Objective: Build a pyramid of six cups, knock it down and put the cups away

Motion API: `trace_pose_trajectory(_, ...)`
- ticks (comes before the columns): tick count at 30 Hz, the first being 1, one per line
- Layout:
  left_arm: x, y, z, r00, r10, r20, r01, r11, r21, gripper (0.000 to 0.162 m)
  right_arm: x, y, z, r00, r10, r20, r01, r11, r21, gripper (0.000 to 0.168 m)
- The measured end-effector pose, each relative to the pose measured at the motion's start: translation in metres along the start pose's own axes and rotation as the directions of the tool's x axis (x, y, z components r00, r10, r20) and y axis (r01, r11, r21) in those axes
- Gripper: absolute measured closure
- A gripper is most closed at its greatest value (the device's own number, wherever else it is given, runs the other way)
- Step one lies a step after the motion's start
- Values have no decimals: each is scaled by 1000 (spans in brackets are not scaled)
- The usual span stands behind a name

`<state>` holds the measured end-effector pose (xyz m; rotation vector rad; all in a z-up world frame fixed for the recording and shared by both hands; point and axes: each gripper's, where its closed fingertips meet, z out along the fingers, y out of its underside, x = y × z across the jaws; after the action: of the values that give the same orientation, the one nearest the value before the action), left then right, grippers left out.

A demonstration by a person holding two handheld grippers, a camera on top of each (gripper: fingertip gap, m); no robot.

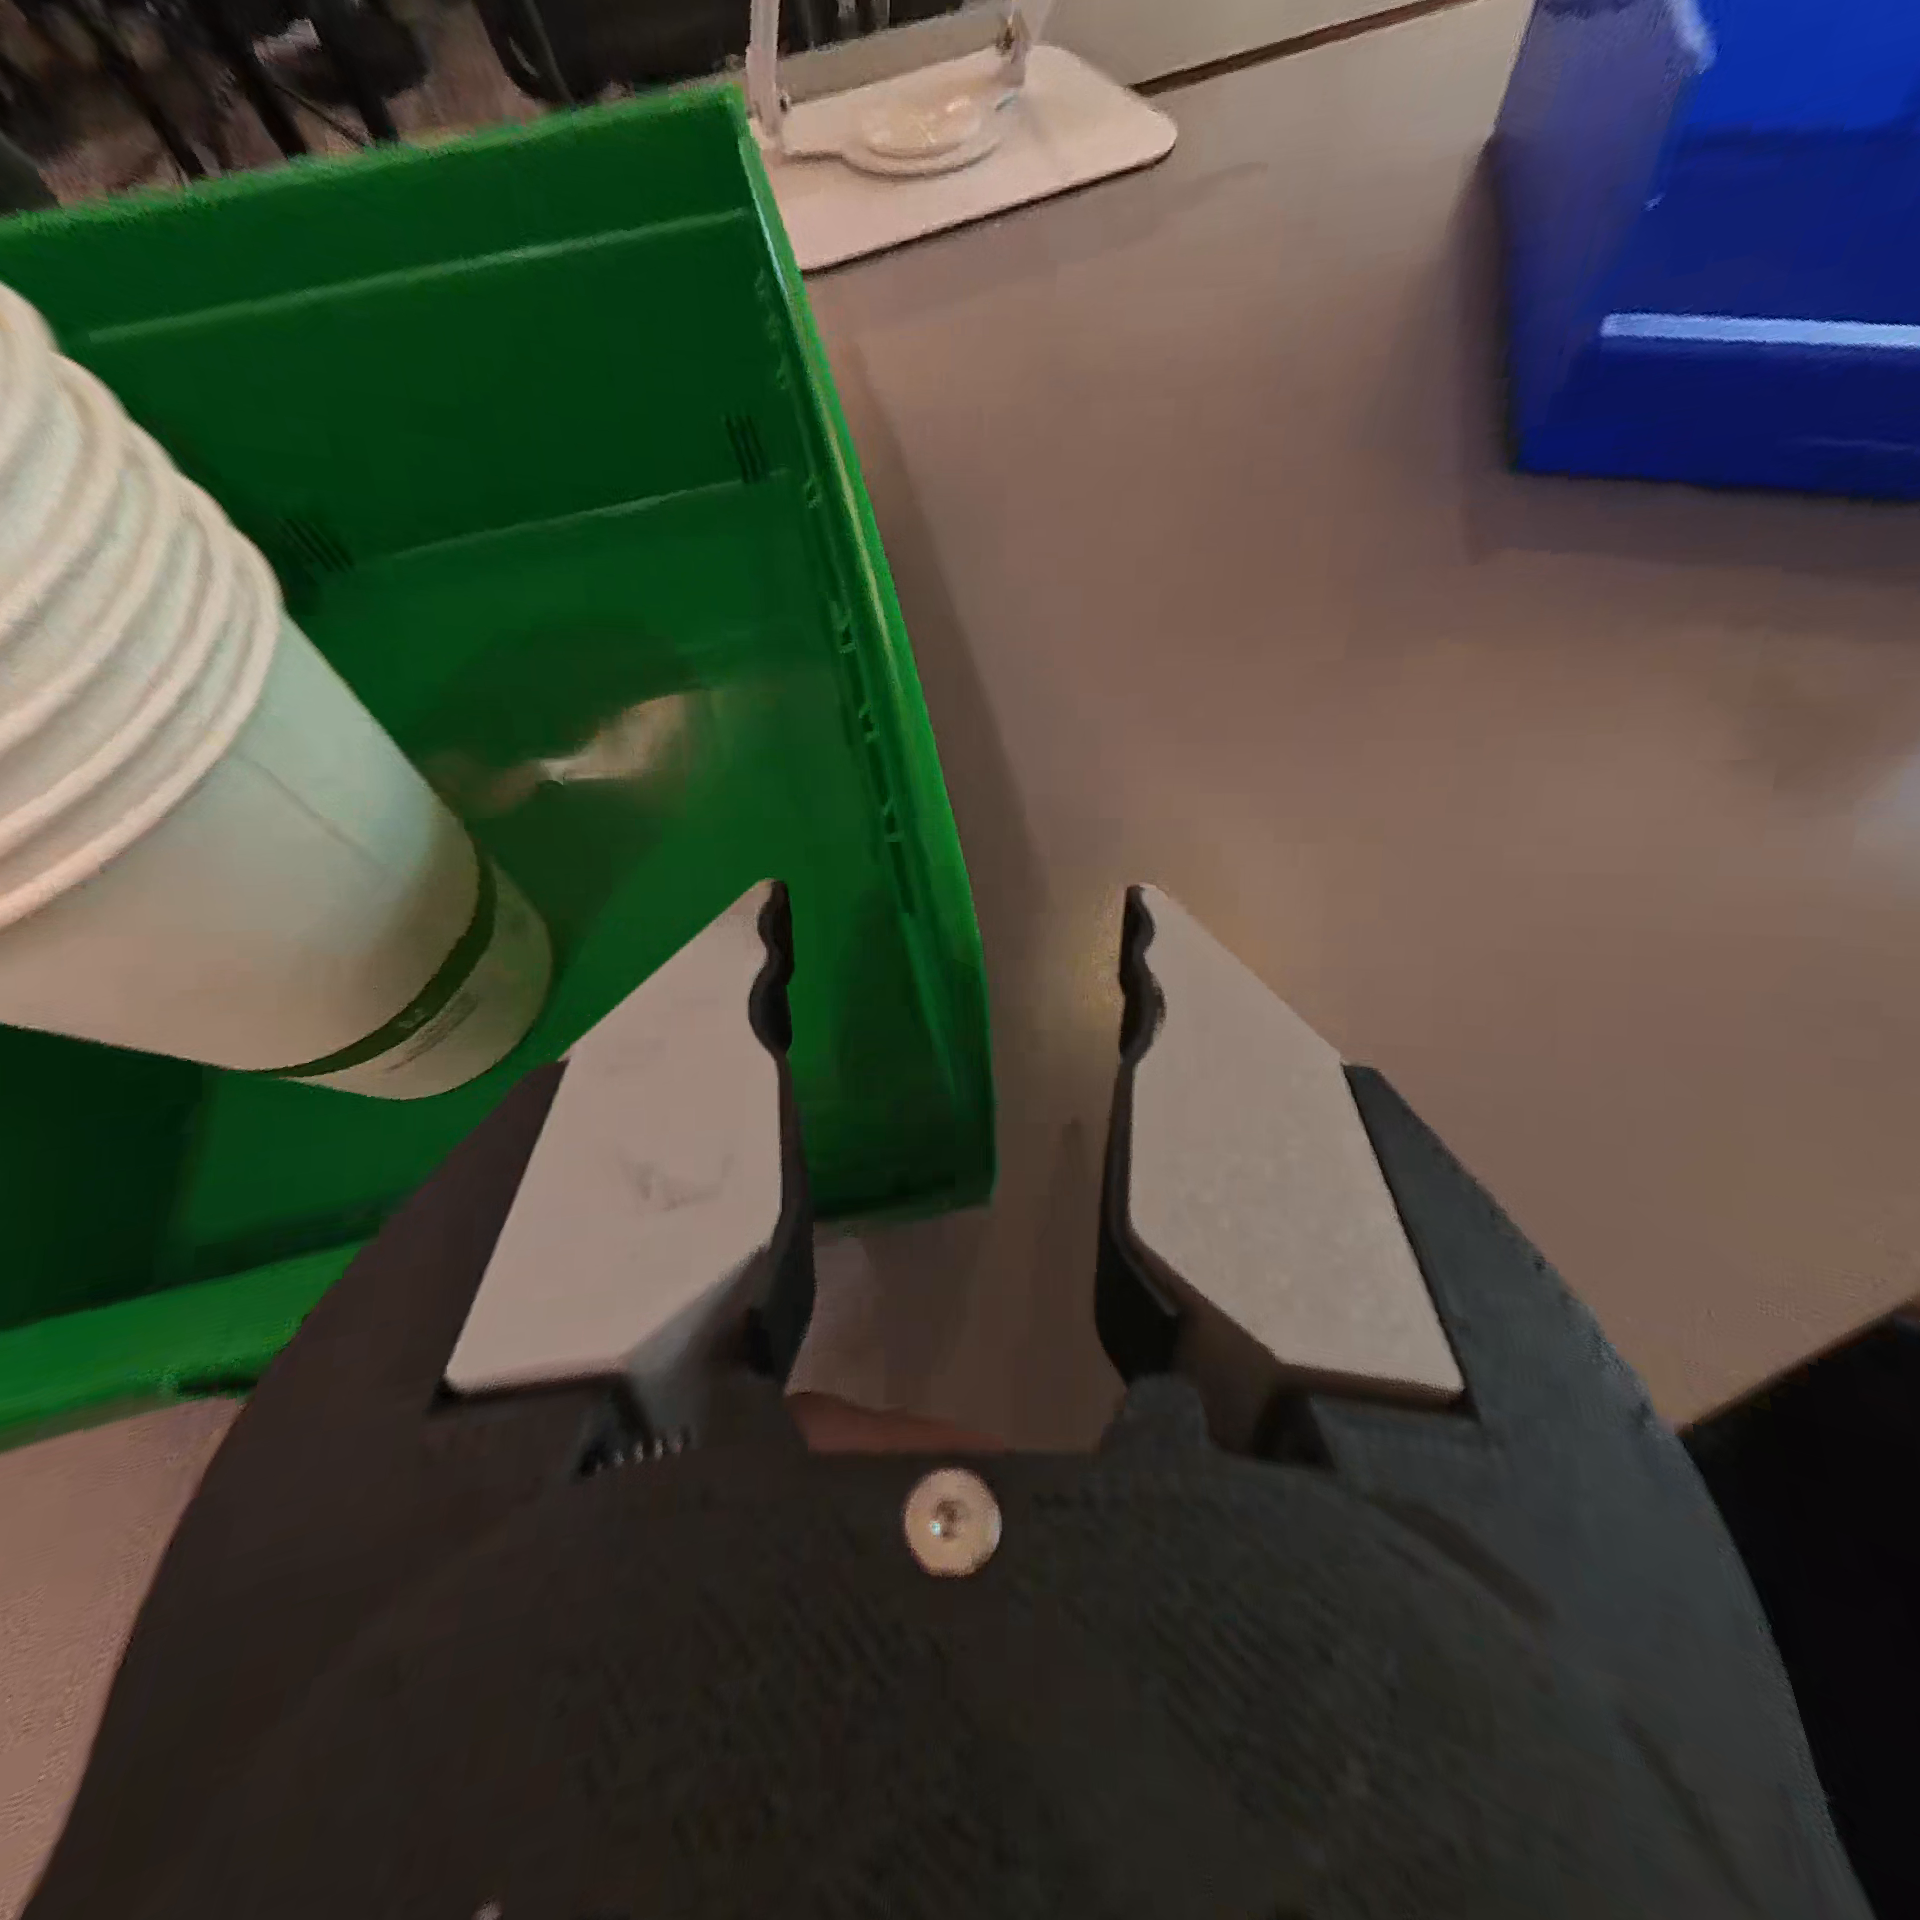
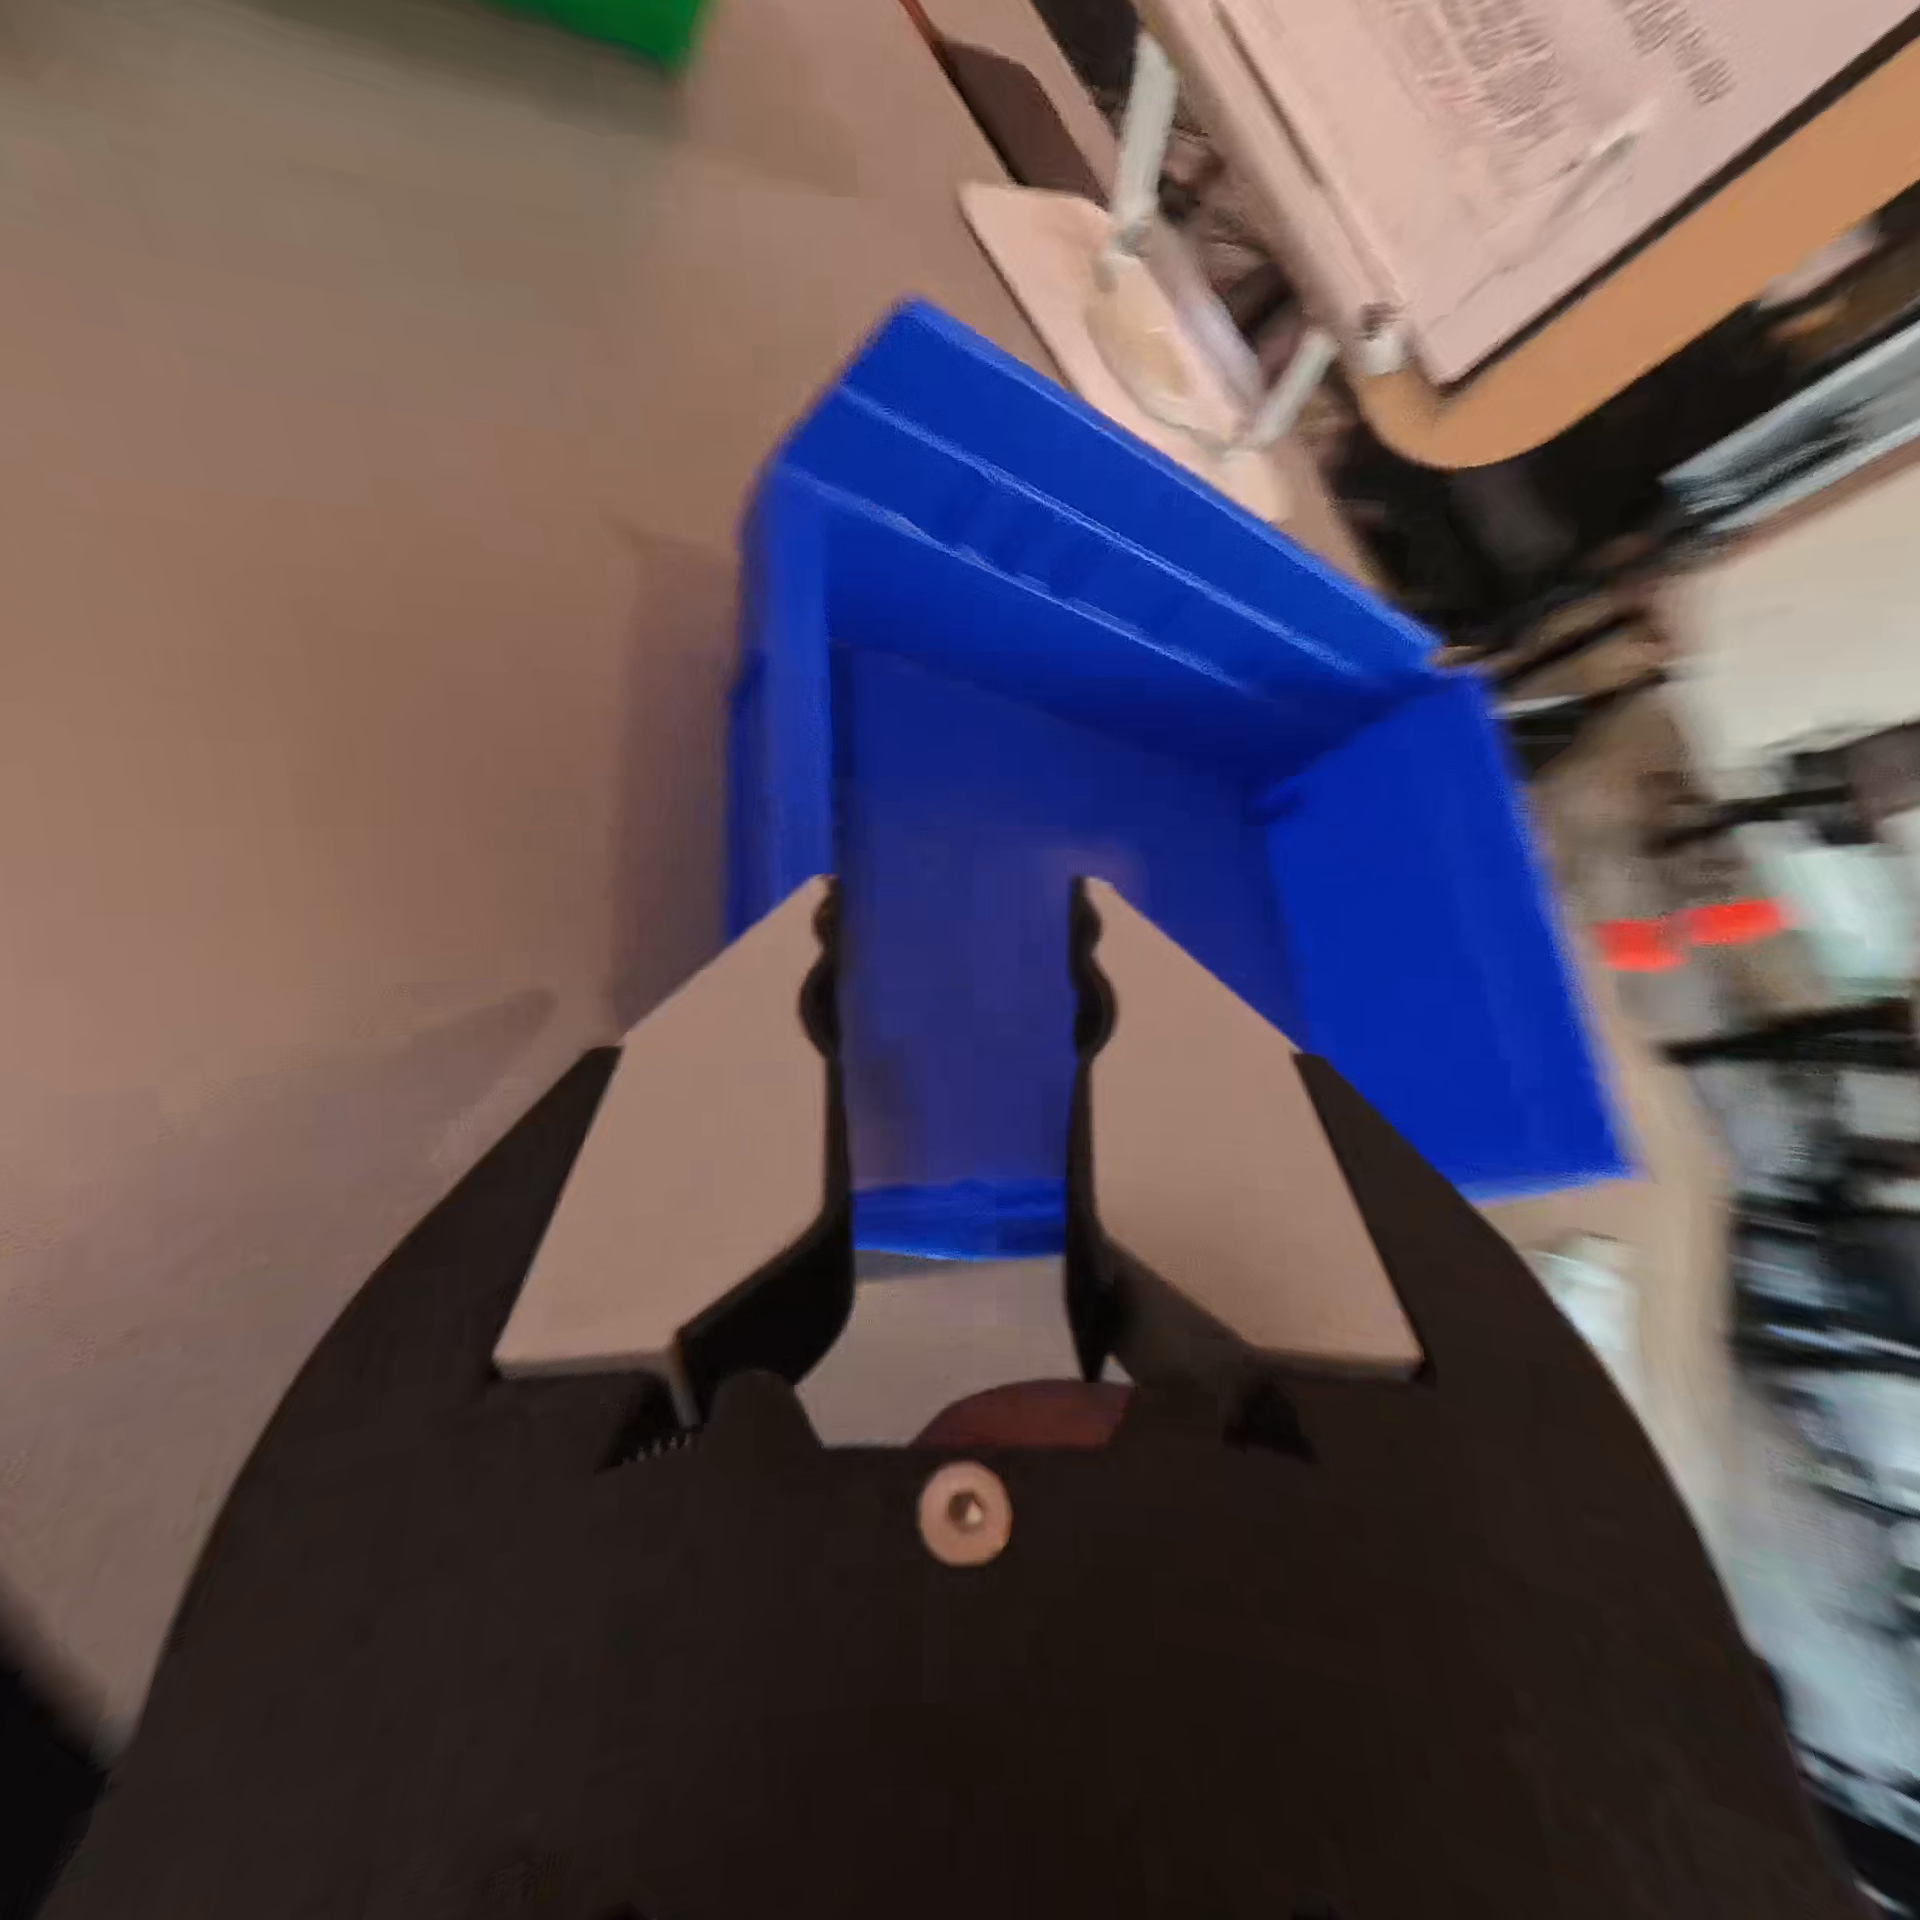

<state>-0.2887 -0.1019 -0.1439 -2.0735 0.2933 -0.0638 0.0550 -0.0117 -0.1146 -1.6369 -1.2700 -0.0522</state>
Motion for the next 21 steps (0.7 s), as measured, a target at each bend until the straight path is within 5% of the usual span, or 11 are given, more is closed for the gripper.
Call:
trace_pose_trajectory(1, -3, 0, 9, 1000, -16, 23, 16, 1000, -18, 105, 6, 8, 2, 994, -85, -75, 82, 996, -45, 136)
trace_pose_trajectory(3, 0, -10, 20, 999, -20, 34, 20, 1000, -11, 125, 8, 33, 4, 987, -151, -61, 141, 979, -149, 120)
trace_pose_trajectory(5, 12, -18, 32, 999, -50, -8, 50, 998, -24, 109, 21, 53, 2, 993, -112, -46, 101, 977, -186, 120)
trace_pose_trajectory(11, 38, -35, 72, 999, 33, -31, -34, 998, -49, 117, 132, 148, -1, 967, -98, -236, -5, 916, -401, 133)
trace_pose_trajectory(13, 42, -37, 82, 998, 50, -31, -51, 998, -43, 114, 142, 162, -5, 975, -10, -224, -86, 906, -414, 115)
trace_pose_trajectory(17, 36, -38, 86, 997, 72, -9, -72, 997, -40, 116, 115, 120, -8, 989, 126, -75, -138, 971, -195, 120)
trace_pose_trajectory(21, 27, -32, 76, 995, 90, -45, -92, 995, -34, 110, 71, 78, -4, 999, -54, 4, 54, 998, -32, 129)
